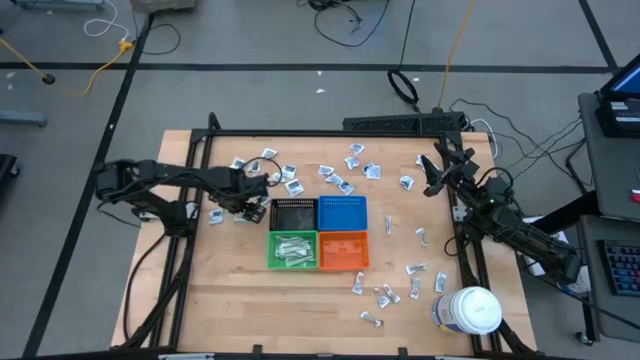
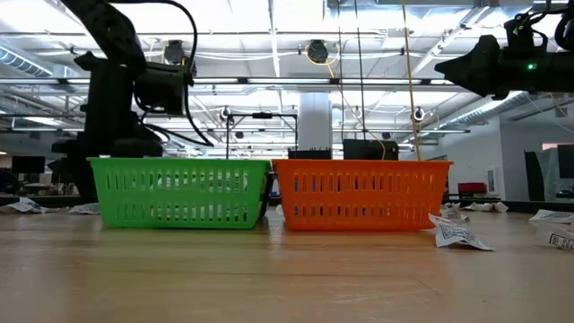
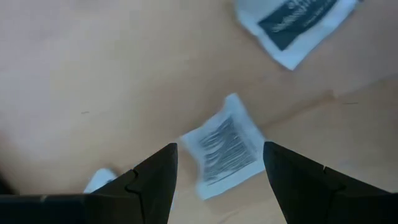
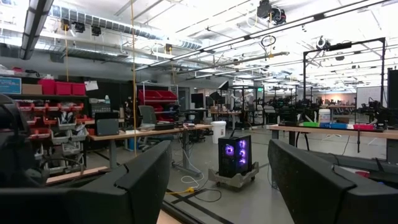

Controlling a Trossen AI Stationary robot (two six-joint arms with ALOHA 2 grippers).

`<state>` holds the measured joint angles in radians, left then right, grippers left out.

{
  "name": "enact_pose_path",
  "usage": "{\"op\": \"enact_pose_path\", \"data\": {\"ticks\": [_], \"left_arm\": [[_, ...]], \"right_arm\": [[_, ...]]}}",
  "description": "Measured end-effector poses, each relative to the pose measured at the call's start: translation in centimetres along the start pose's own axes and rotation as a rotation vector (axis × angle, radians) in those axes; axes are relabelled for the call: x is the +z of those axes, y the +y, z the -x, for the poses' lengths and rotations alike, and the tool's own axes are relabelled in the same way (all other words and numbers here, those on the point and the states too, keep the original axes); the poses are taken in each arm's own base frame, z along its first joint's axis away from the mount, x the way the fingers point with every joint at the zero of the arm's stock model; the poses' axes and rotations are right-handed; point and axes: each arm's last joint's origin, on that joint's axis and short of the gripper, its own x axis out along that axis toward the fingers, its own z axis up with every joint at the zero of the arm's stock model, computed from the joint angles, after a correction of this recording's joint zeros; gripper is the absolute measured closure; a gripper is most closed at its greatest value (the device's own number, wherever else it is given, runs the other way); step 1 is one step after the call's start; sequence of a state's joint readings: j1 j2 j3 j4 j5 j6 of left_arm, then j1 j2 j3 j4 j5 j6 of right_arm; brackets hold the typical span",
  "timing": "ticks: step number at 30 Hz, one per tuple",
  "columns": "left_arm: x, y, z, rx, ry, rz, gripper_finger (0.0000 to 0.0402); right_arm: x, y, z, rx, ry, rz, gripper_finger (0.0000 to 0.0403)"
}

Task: Pick & Place First Aid Supplies
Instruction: Put the towelette pack into the black bin

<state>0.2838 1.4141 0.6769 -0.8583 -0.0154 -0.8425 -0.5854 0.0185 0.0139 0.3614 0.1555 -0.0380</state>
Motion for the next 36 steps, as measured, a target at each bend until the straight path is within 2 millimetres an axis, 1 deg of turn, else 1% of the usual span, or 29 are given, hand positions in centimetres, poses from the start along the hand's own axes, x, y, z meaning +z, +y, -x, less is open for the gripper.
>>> {"op": "enact_pose_path", "data": {"ticks": [4, 7, 17, 19, 22, 25, 28, 32, 36], "left_arm": [[0.0, -0.1, -0.4, 0.014, 0.019, -0.003, 0.0160], [0.0, -0.1, -0.4, 0.016, 0.023, -0.007, 0.0186], [-0.1, -0.1, -0.4, 0.006, 0.036, -0.033, 0.0362], [-0.1, -0.1, -0.2, -0.011, 0.039, -0.033, 0.0388], [-0.1, -0.1, 0.5, -0.018, 0.040, -0.047, 0.0389], [0.0, -0.1, 1.7, 0.001, 0.059, -0.121, 0.0390], [0.2, -0.2, 2.9, 0.018, 0.083, -0.248, 0.0395], [0.8, -0.7, 4.8, 0.002, 0.075, -0.448, 0.0389], [1.2, -1.1, 6.7, -0.016, 0.055, -0.626, 0.0396]], "right_arm": [[0.0, 0.0, 0.0, 0.000, 0.000, 0.000, 0.0140], [0.0, 0.0, 0.0, 0.000, 0.000, 0.000, 0.0140], [0.0, 0.0, 0.0, 0.000, 0.000, 0.000, 0.0140], [0.0, 0.0, 0.0, 0.000, 0.000, 0.000, 0.0140], [0.0, 0.0, 0.0, 0.000, 0.000, 0.000, 0.0140], [0.0, 0.0, 0.0, 0.000, -0.001, 0.000, 0.0140], [0.0, 0.0, 0.0, 0.000, -0.001, 0.000, 0.0140], [0.0, 0.0, 0.0, 0.000, 0.000, 0.000, 0.0140], [0.0, 0.0, 0.0, 0.000, 0.000, 0.000, 0.0140]]}}
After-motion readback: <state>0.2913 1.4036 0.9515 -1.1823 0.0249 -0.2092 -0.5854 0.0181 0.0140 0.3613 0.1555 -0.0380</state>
